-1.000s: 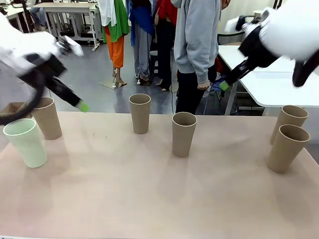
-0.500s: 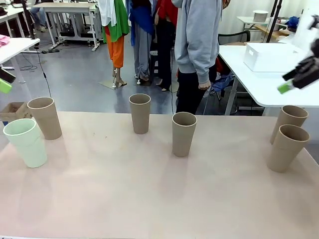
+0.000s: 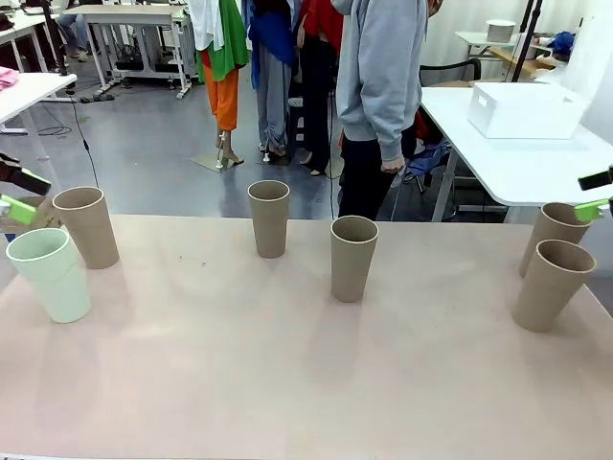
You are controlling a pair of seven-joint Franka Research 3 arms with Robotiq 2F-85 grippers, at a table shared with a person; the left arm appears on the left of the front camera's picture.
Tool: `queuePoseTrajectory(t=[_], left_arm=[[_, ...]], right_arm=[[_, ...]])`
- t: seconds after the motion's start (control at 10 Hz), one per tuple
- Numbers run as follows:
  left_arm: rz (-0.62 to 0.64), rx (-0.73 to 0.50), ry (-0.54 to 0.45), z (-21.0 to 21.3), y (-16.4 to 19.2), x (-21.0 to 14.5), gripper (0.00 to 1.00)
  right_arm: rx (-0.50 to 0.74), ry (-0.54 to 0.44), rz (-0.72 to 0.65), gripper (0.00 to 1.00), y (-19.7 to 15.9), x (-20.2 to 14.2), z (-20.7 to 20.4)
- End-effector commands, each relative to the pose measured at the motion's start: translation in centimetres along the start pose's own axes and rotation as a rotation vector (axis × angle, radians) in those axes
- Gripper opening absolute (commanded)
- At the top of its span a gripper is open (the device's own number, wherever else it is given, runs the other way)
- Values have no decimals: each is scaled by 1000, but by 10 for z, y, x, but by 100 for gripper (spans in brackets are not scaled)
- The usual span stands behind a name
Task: Stack the cups and store them in the basket.
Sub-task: Pick up two Reusable plastic cups , one in each hand.
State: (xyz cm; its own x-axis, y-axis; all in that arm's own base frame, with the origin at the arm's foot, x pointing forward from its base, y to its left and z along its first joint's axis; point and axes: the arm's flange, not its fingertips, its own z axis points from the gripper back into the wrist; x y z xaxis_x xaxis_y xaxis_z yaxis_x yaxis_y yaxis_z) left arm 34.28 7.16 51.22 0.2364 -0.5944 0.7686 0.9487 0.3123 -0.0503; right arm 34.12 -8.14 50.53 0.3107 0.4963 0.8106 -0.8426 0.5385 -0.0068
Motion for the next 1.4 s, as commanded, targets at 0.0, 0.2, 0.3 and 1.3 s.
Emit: queuePoseTrajectory(t=[0.0,0.2,0.3,1.3], left_arm=[[-65,1,-59,-7,-19,-4,100],[-101,3,-88,-28,-38,0,100],[-109,1,-97,-32,-41,0,100],[-81,-4,-65,-20,-33,6,100]], right_arm=[[-2,-56,14,100,2,-5,4],[-3,-61,12,100,1,-4,7],[-4,-66,0,100,-1,-4,8],[-10,-35,-18,100,-1,-2,8]])
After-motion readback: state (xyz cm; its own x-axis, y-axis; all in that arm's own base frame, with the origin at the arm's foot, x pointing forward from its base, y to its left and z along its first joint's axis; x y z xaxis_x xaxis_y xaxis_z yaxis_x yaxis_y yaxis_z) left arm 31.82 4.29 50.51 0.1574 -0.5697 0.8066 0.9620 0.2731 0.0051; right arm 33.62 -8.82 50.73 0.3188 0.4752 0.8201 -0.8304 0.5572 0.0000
